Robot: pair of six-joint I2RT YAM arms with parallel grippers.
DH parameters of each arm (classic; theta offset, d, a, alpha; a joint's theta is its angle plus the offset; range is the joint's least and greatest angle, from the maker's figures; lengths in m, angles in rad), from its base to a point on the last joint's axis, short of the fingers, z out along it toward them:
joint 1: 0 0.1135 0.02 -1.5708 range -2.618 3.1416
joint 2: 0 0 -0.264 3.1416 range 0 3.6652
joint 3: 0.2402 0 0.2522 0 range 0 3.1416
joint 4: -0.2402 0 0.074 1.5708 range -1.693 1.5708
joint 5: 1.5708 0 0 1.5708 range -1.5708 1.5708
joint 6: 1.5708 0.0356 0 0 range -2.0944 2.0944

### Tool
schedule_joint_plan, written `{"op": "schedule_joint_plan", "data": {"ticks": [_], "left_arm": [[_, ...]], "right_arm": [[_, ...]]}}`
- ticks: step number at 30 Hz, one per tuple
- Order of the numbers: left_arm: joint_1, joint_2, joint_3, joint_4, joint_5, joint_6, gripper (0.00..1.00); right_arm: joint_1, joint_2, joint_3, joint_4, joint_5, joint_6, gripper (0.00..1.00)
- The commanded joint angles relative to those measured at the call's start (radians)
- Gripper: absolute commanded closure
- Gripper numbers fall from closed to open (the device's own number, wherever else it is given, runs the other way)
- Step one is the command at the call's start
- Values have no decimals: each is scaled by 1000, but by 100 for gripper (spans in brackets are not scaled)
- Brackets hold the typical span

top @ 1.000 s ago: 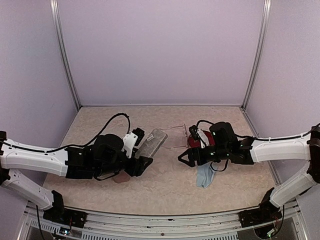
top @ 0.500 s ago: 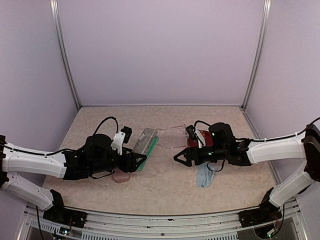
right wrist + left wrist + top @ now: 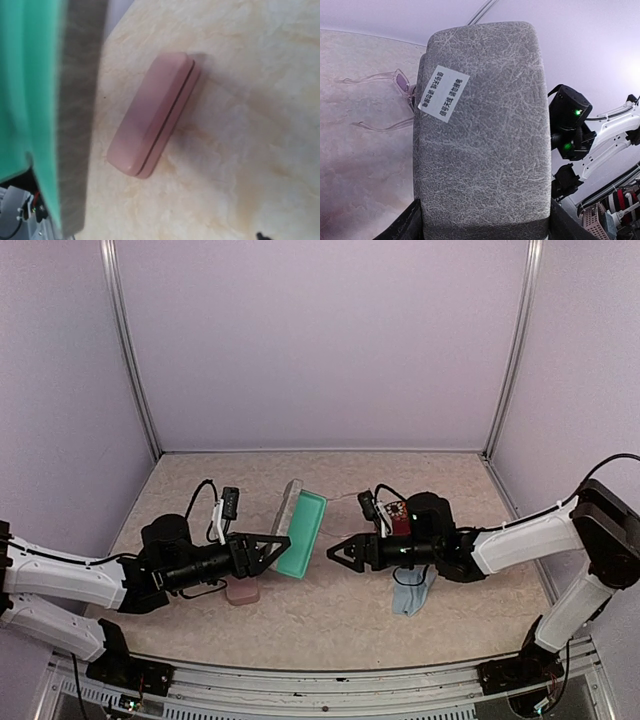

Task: Organize the sunglasses
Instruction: Pass from the left arm to the right

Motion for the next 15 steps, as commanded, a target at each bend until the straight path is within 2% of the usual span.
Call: {"op": "schedule_joint_plan", "data": {"ticks": [1, 6, 15], "left_arm": [[-2, -1, -1, 162, 51, -54, 100], [-3, 31, 0, 211, 79, -80, 100], [-12, 65, -3, 263, 89, -109, 100]], "right_arm": [[27, 42, 55, 119, -24, 38, 21], [41, 85, 89, 169, -47, 54, 26], [45, 134, 110, 274, -101, 86, 42]]}}
